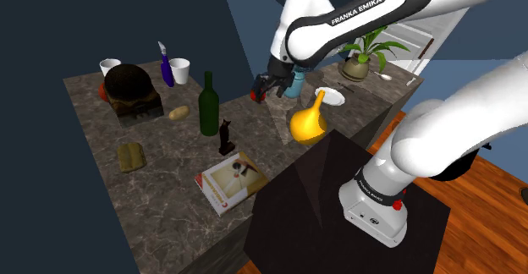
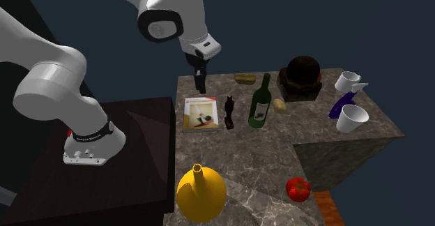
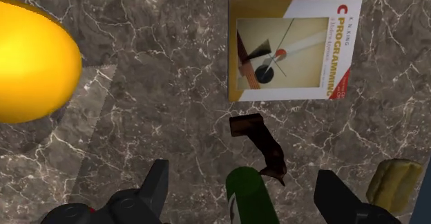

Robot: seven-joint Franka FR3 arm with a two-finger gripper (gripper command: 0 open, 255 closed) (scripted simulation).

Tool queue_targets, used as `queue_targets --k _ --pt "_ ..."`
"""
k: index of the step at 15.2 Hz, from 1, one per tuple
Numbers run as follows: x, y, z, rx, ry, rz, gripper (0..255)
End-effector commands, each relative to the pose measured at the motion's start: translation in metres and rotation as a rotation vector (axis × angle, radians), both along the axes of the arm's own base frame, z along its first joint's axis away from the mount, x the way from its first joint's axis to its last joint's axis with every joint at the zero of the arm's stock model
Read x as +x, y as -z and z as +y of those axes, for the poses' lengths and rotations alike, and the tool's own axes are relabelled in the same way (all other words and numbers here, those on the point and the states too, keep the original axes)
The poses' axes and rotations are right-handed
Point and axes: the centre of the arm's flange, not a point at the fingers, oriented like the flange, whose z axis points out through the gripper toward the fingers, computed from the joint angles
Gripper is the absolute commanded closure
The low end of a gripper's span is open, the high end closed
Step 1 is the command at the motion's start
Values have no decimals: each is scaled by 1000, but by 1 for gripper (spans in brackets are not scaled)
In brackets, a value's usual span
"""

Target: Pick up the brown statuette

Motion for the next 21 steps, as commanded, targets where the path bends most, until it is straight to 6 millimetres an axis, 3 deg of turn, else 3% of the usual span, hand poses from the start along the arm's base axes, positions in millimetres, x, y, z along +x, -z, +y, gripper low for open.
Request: queue_targets --k 1,14,21 --pt "13 22 7 11 7 -23 0" --pt "104 144 57 77 49 -145 0" --pt "108 181 59 80 51 -150 0"
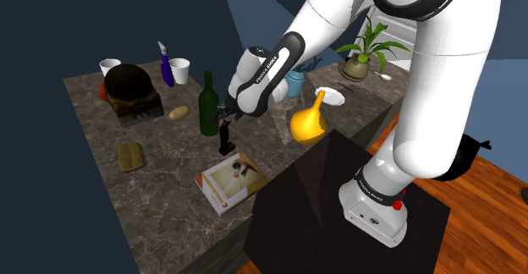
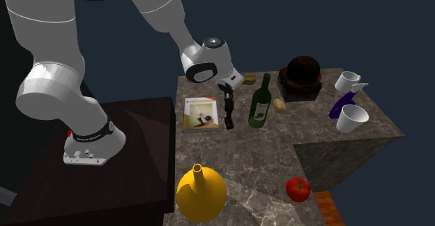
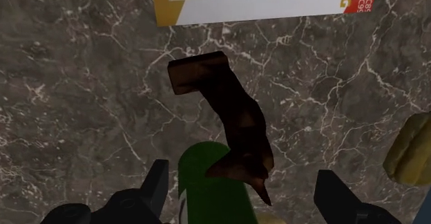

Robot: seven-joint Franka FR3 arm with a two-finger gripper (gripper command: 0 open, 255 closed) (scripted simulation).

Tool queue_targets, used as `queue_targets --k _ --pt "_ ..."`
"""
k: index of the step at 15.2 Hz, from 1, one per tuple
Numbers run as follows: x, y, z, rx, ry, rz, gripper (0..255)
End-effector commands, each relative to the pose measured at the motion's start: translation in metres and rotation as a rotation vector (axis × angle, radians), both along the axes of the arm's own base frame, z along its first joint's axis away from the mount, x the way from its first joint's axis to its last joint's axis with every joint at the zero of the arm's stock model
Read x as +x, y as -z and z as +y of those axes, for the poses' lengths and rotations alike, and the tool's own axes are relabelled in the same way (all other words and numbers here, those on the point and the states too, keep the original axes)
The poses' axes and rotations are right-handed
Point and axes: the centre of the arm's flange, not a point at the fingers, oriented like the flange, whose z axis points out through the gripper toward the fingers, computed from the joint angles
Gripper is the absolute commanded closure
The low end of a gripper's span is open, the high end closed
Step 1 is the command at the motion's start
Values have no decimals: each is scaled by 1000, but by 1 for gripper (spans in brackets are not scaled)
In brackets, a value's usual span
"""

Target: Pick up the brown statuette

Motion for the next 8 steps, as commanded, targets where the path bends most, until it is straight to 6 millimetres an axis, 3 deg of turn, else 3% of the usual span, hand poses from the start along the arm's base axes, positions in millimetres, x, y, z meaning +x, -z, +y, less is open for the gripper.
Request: queue_targets --k 1,3,4,8 --pt "1 11 0 0 0 -1 0" --pt "1 14 0 0 0 -1 0" --pt "1 14 0 0 0 -1 255" --pt "1 15 0 0 0 -1 255"
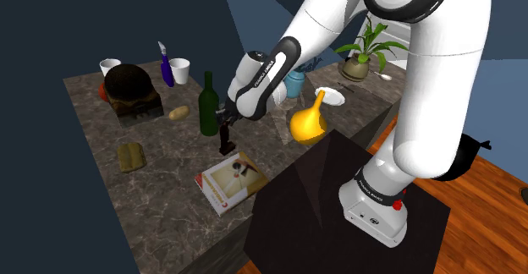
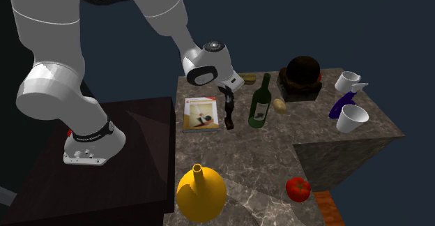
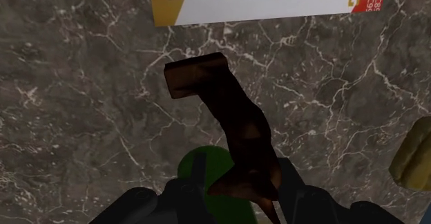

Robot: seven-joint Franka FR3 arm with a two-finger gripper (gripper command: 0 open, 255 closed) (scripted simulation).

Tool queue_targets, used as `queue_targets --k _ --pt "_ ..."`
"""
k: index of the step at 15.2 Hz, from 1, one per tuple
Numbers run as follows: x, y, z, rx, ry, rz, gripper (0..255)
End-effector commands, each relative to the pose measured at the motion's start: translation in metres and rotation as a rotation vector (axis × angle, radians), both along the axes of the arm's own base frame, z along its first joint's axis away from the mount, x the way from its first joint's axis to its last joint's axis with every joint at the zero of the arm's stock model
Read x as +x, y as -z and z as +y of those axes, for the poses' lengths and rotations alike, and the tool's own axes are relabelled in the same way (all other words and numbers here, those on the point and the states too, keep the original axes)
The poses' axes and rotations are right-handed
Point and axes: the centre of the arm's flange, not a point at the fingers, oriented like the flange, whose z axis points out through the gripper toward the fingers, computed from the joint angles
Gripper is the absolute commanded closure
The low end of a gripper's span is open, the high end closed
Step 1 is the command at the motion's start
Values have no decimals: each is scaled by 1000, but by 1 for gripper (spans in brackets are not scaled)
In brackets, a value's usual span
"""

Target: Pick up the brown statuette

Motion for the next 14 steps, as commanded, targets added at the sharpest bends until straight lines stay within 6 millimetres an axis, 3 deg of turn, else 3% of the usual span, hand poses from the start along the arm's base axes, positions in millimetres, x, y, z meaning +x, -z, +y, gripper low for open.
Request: queue_targets --k 1,5,14 --pt "-1 1 0 0 0 2 255" --pt "-1 0 0 0 0 2 255" --pt "-1 -47 0 0 0 2 255"
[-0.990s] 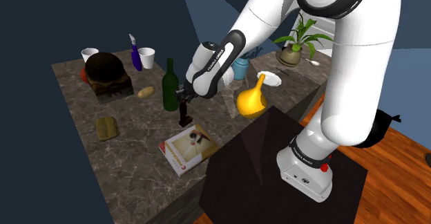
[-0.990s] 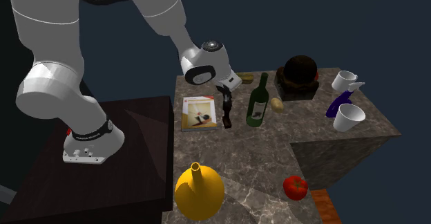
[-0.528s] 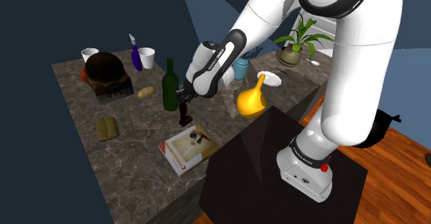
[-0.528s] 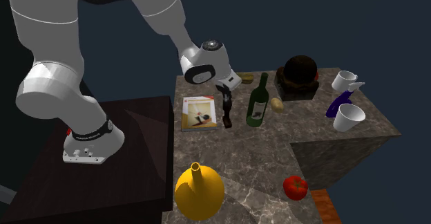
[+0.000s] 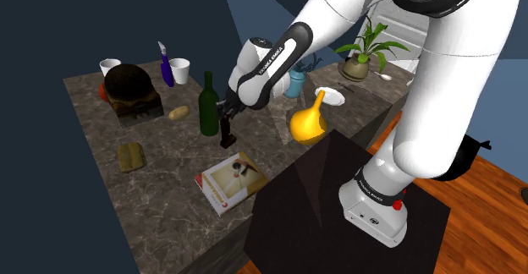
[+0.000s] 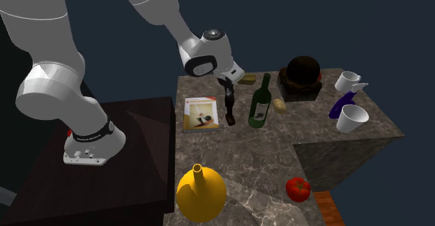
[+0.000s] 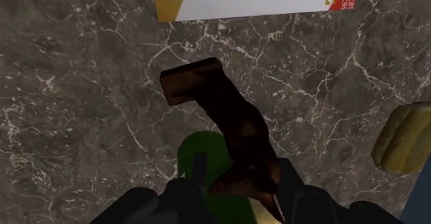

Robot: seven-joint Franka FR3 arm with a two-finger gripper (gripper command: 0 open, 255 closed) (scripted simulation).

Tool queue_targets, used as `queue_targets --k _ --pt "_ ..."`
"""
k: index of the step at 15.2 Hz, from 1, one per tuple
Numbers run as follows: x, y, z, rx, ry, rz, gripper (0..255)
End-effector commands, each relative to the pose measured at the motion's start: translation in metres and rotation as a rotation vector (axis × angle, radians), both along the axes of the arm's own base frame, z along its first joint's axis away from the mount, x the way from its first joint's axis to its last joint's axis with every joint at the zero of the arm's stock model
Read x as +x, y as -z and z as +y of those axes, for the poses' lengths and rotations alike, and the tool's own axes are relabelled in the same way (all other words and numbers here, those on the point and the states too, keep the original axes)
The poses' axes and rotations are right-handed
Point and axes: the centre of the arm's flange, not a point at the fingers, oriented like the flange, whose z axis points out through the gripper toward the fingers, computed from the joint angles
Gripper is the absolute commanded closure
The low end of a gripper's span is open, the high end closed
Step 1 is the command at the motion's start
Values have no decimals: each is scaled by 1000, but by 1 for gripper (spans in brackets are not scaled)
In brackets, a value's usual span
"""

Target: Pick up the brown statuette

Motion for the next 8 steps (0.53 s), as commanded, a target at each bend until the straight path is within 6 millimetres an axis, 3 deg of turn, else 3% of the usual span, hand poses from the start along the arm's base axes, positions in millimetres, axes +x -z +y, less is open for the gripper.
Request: queue_targets --k 1,6,8 --pt "1 -11 0 0 0 0 255" --pt "1 -37 0 0 0 0 255" --pt "1 -38 0 0 0 0 255"
